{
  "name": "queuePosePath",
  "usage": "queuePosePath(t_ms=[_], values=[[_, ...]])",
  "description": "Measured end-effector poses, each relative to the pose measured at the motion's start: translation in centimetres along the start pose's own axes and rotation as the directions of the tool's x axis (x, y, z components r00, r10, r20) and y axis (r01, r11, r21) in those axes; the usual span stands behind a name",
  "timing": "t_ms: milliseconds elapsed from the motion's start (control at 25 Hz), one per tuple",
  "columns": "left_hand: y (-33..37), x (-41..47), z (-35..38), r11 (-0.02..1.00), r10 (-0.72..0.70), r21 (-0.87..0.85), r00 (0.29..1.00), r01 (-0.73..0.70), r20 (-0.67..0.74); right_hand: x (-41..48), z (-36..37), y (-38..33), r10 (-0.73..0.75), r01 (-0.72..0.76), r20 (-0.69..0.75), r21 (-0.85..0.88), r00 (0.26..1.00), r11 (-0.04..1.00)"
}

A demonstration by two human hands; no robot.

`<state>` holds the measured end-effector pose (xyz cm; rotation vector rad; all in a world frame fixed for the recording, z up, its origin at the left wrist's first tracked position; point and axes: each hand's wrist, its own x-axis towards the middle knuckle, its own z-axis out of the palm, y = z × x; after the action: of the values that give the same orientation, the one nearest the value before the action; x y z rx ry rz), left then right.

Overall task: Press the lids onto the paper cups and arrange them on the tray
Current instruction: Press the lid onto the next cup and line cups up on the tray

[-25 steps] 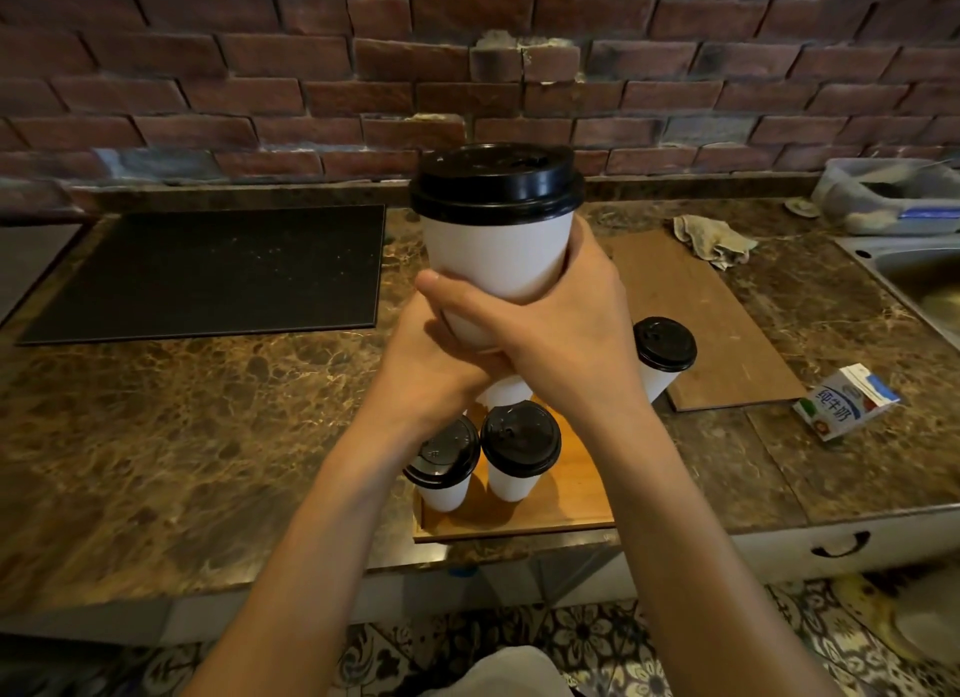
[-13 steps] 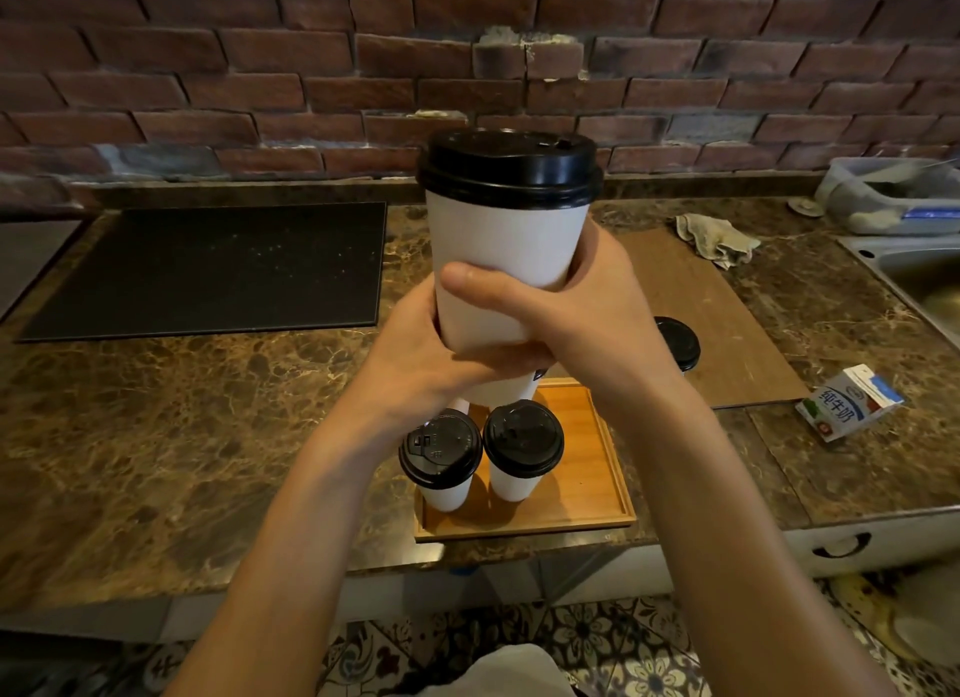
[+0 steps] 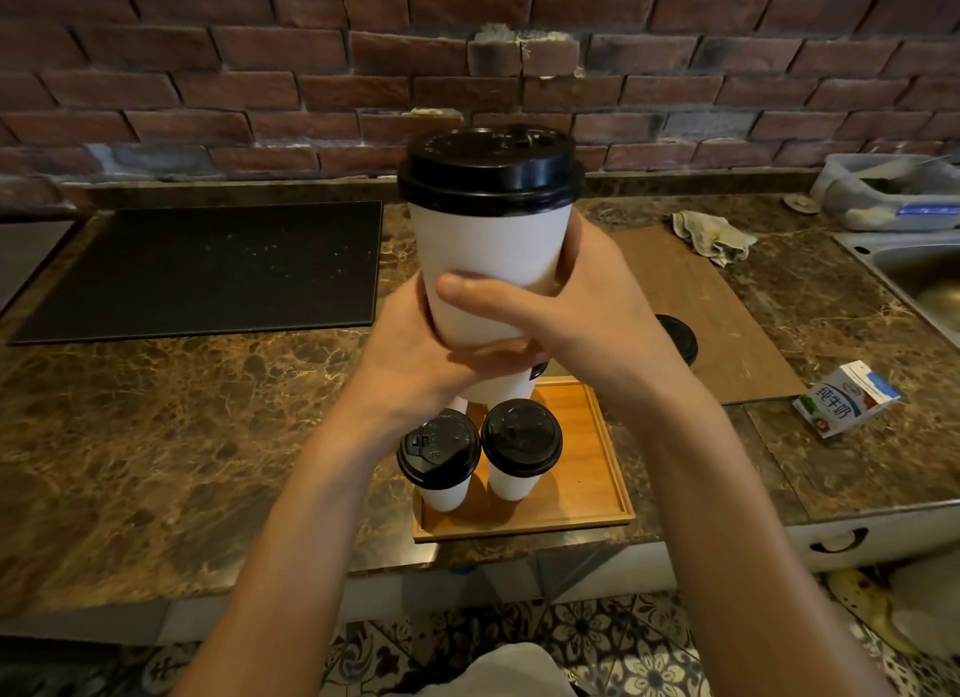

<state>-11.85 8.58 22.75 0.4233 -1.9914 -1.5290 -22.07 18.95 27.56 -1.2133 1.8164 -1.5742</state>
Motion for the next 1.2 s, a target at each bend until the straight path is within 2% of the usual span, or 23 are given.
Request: queuePosePath(t_ms=[280, 400, 560, 760, 1000, 1200], values=[[0.3, 0.2, 0.9, 0.998, 0.039, 0.063, 0.991, -0.032, -0.125, -0.1, 1.3, -0.1, -0.016, 0.007, -0.161, -0.061, 0.987, 0.998], [0.4, 0.2, 1.3, 0.995, 0.046, 0.093, 0.99, -0.034, -0.136, -0.2, 2.0, -0.1, -0.011, -0.007, -0.239, -0.074, 0.971, 0.997], [0.3, 0.2, 1.2, 0.998, 0.039, 0.053, 0.994, -0.034, -0.101, -0.4, 1.8, -0.2, -0.02, -0.001, -0.26, -0.08, 0.965, 0.997], [1.0, 0.2, 0.3, 0.999, 0.042, -0.019, 0.999, -0.043, -0.003, 0.1, 0.3, -0.6, -0.053, 0.048, -0.159, -0.04, 0.986, 0.998], [1.8, -0.1, -0.2, 0.998, -0.014, -0.053, 0.99, 0.022, 0.139, 0.1, -1.4, -0.6, -0.051, 0.049, 0.016, 0.113, 0.999, 0.992], [1.6, -0.2, 0.0, 0.998, -0.028, -0.053, 0.988, 0.036, 0.152, 0.0, -1.7, -0.4, -0.039, 0.031, 0.081, 0.096, 0.996, 0.995]])
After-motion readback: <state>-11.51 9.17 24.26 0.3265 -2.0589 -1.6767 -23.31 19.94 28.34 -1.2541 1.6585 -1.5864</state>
